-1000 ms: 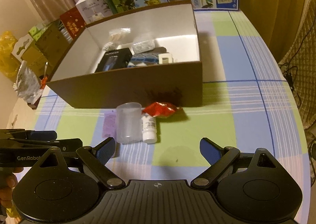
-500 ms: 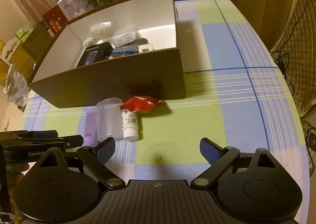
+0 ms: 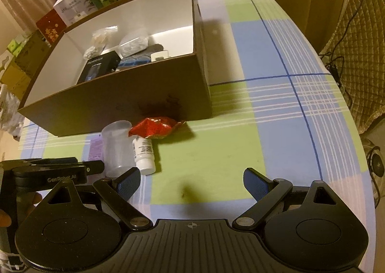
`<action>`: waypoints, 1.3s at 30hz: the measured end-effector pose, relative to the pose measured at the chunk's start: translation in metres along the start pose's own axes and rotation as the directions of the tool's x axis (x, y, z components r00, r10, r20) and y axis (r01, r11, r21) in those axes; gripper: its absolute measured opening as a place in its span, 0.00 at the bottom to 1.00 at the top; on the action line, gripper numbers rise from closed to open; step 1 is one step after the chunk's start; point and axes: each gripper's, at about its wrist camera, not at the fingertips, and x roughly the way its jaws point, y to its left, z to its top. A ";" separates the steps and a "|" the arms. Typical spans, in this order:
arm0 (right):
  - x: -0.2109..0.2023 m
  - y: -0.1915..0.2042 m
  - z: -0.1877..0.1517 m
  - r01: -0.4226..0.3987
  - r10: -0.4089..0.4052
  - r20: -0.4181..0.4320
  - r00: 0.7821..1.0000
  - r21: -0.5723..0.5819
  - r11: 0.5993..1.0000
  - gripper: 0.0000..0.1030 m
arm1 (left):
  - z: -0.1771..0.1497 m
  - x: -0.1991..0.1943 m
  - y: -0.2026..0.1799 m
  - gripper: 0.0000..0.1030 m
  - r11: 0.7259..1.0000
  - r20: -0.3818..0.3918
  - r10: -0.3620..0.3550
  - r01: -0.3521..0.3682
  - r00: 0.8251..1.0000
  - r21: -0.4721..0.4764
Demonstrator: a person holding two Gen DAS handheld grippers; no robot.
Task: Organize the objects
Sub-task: 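Grasp the purple tube with the left gripper, then grasp the red candy packet with the right gripper while the left gripper holds the tube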
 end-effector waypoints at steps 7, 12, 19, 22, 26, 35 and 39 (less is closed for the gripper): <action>0.001 0.002 0.000 0.004 -0.004 -0.005 1.000 -0.007 1.000 0.87 | 0.002 0.004 0.003 0.28 1.000 -0.002 0.007 -0.007 1.000 0.027; 0.005 0.007 0.000 -0.008 0.008 -0.005 1.000 -0.033 0.999 0.87 | -0.006 -0.002 0.022 0.28 0.999 0.014 0.040 -0.040 0.999 -0.011; 0.016 0.026 -0.002 -0.045 0.050 0.027 0.998 -0.150 0.988 0.74 | -0.024 -0.015 0.062 0.28 0.989 0.009 0.103 -0.101 0.995 -0.112; 0.024 0.034 -0.002 -0.056 0.064 0.033 0.997 -0.200 0.978 0.59 | -0.031 -0.020 0.076 0.28 0.982 0.004 0.122 -0.120 0.992 -0.144; 0.026 0.040 0.002 -0.037 0.063 0.102 0.993 -0.244 0.969 0.58 | -0.037 -0.024 0.089 0.28 0.974 0.003 0.135 -0.132 0.991 -0.182; 0.053 0.063 0.010 0.011 0.052 0.150 0.987 -0.392 0.920 0.56 | -0.036 -0.022 0.092 0.28 0.973 0.007 0.141 -0.137 0.990 -0.183; 0.071 0.065 0.009 0.035 0.020 0.128 0.992 -0.414 0.910 0.50 | -0.036 -0.022 0.092 0.28 0.974 0.007 0.137 -0.134 0.991 -0.183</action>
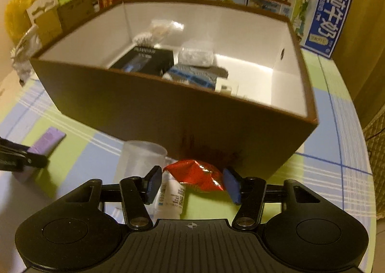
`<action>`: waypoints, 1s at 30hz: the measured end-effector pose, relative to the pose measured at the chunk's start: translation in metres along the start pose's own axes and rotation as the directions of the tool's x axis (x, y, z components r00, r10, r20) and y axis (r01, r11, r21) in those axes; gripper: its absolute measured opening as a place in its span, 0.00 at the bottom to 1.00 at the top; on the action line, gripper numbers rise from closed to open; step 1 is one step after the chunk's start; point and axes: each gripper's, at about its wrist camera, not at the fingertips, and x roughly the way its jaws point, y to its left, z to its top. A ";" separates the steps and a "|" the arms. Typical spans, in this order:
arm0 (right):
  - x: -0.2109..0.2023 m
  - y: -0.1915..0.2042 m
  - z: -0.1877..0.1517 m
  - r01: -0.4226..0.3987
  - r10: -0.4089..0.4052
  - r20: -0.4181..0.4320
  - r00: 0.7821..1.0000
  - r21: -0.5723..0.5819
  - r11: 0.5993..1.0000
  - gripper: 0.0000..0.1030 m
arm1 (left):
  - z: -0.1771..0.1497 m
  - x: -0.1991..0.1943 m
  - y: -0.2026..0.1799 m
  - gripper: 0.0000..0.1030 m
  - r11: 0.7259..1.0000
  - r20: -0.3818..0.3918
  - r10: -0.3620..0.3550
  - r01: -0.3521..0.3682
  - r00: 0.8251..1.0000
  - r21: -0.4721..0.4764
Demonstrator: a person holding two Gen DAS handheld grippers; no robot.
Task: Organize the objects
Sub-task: 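Grasp the red candy packet with the right gripper while the left gripper holds the tube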
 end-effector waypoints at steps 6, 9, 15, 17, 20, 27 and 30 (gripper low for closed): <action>0.003 -0.006 -0.002 0.001 -0.001 0.009 1.000 0.019 1.000 0.44 | 0.001 0.002 0.000 0.28 1.000 0.000 0.001 -0.001 1.000 0.005; 0.001 -0.008 -0.004 -0.002 0.002 0.008 1.000 0.045 0.999 0.40 | 0.003 0.003 0.000 0.28 1.000 0.000 0.001 -0.001 1.000 0.007; -0.015 -0.020 -0.016 0.001 0.002 -0.026 1.000 0.114 0.993 0.34 | 0.003 0.004 -0.001 0.28 1.000 0.003 0.001 -0.001 1.000 0.018; -0.021 -0.027 -0.023 0.019 -0.013 -0.048 0.999 0.141 0.990 0.17 | 0.003 0.004 0.000 0.28 1.000 0.003 0.000 0.000 1.000 0.018; -0.029 -0.038 -0.035 0.049 -0.030 -0.102 0.994 0.191 0.980 0.16 | 0.003 0.004 0.001 0.28 1.000 0.004 0.001 -0.001 1.000 0.019; -0.052 -0.045 -0.047 0.015 -0.002 -0.063 0.998 0.211 0.977 0.48 | 0.003 0.006 0.000 0.28 1.000 0.004 0.002 -0.002 1.000 0.022; -0.051 -0.037 -0.040 0.002 0.002 -0.026 1.000 0.157 0.988 0.48 | 0.003 0.007 0.000 0.28 1.000 0.004 0.001 -0.001 1.000 0.022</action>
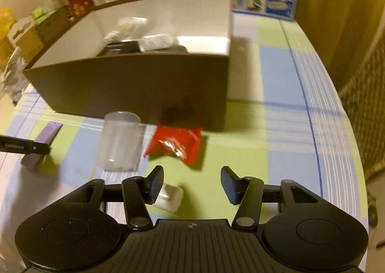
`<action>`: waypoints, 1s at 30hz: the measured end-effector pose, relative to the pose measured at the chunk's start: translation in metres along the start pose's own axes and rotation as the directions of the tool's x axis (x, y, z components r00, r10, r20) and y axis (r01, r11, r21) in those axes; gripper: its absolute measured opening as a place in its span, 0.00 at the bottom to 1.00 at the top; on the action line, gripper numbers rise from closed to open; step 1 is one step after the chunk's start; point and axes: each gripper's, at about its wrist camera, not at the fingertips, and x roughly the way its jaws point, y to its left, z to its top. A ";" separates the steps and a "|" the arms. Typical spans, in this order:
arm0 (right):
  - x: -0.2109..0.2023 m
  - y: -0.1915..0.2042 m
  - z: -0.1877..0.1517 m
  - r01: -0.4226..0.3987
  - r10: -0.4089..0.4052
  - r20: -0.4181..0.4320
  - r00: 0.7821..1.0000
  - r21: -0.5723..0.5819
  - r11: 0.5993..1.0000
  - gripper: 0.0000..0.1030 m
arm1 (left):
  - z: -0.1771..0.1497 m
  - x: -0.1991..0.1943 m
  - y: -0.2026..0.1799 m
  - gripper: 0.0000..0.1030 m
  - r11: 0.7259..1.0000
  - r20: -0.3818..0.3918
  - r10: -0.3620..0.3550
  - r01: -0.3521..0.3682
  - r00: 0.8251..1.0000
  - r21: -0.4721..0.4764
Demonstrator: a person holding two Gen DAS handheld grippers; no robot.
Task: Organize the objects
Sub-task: 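Grasp the red candy packet with the right gripper while the left gripper holds the tube, then lift the purple tube and red candy packet over the cardboard box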
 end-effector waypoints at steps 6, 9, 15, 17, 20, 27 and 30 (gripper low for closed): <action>0.017 0.020 0.014 -0.015 0.028 0.055 0.998 -0.212 0.977 0.49 | 0.000 0.001 0.001 0.28 1.000 -0.001 -0.002 0.002 1.000 -0.004; 0.031 0.025 0.016 -0.052 0.070 0.049 0.996 -0.302 0.952 0.49 | -0.001 0.001 0.001 0.28 1.000 -0.001 -0.001 0.001 1.000 -0.005; 0.054 0.022 0.014 -0.107 0.122 0.011 0.993 -0.404 0.908 0.52 | -0.002 0.000 0.001 0.28 1.000 -0.001 -0.003 0.003 1.000 -0.008; 0.055 0.023 0.012 -0.122 0.119 -0.035 0.992 -0.432 0.893 0.52 | -0.001 0.000 0.000 0.28 1.000 -0.004 -0.003 0.003 1.000 -0.009; 0.053 0.025 0.009 -0.158 0.122 -0.109 0.987 -0.448 0.880 0.52 | -0.002 -0.001 0.000 0.28 1.000 -0.006 -0.004 0.004 1.000 -0.011; 0.048 0.025 -0.002 -0.094 0.061 -0.101 0.993 -0.363 0.927 0.51 | -0.002 -0.001 -0.002 0.28 1.000 -0.011 0.004 -0.004 1.000 -0.006; 0.046 0.022 -0.004 -0.058 0.033 -0.086 0.996 -0.311 0.948 0.41 | -0.001 0.000 -0.002 0.28 1.000 -0.013 0.007 -0.007 1.000 -0.003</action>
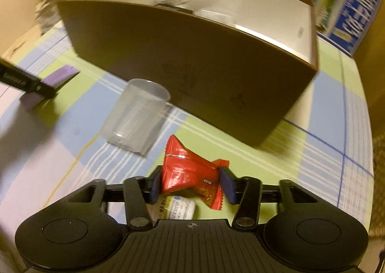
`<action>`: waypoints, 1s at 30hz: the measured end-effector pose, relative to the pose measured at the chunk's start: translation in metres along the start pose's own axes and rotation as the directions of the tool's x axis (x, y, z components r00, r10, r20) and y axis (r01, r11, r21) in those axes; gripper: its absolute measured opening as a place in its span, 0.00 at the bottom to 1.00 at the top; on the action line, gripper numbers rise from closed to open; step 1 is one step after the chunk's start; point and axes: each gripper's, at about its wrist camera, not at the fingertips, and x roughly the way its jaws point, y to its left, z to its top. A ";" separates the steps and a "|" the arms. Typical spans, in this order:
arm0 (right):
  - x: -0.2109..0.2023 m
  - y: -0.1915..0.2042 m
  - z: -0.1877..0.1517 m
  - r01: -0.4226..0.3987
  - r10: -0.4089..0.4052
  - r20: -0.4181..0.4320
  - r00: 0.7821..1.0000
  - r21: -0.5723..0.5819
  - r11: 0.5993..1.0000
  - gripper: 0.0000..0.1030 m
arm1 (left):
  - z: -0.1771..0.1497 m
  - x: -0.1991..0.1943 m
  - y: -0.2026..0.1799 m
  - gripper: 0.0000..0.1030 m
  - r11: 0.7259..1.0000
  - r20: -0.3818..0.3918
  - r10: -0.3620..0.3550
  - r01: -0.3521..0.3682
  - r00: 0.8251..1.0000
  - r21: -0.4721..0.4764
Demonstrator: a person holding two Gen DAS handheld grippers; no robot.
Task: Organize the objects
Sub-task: 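Lift the purple tube and red candy packet over the cardboard box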
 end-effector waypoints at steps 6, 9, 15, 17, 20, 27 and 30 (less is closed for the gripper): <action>-0.006 -0.007 -0.003 0.024 -0.026 0.016 1.000 0.100 0.995 0.31 | 0.000 0.000 0.000 0.28 1.000 -0.009 -0.003 0.003 1.000 -0.001; -0.010 -0.012 -0.004 0.024 -0.027 0.022 0.999 0.131 0.991 0.31 | 0.000 -0.001 0.000 0.28 1.000 -0.018 0.002 -0.002 1.000 0.003; -0.012 -0.014 -0.005 0.028 -0.033 0.029 0.999 0.168 0.985 0.31 | 0.002 0.001 -0.004 0.28 0.999 -0.021 0.026 -0.026 0.999 0.021; -0.015 -0.016 -0.005 0.028 -0.034 0.031 0.999 0.186 0.982 0.31 | 0.001 0.000 -0.003 0.27 0.999 -0.015 0.027 -0.026 1.000 0.021; -0.019 -0.017 -0.006 0.033 -0.042 0.039 0.998 0.198 0.980 0.31 | 0.000 -0.001 -0.003 0.27 0.999 -0.006 0.024 -0.024 1.000 0.024; -0.032 -0.018 -0.005 0.023 -0.039 0.068 0.997 0.225 0.974 0.31 | -0.008 -0.013 0.001 0.27 1.000 0.014 -0.021 0.021 1.000 0.012; -0.039 -0.019 -0.002 0.009 -0.030 0.087 0.996 0.235 0.972 0.31 | -0.011 -0.025 0.004 0.27 0.999 0.029 -0.032 0.032 0.999 0.018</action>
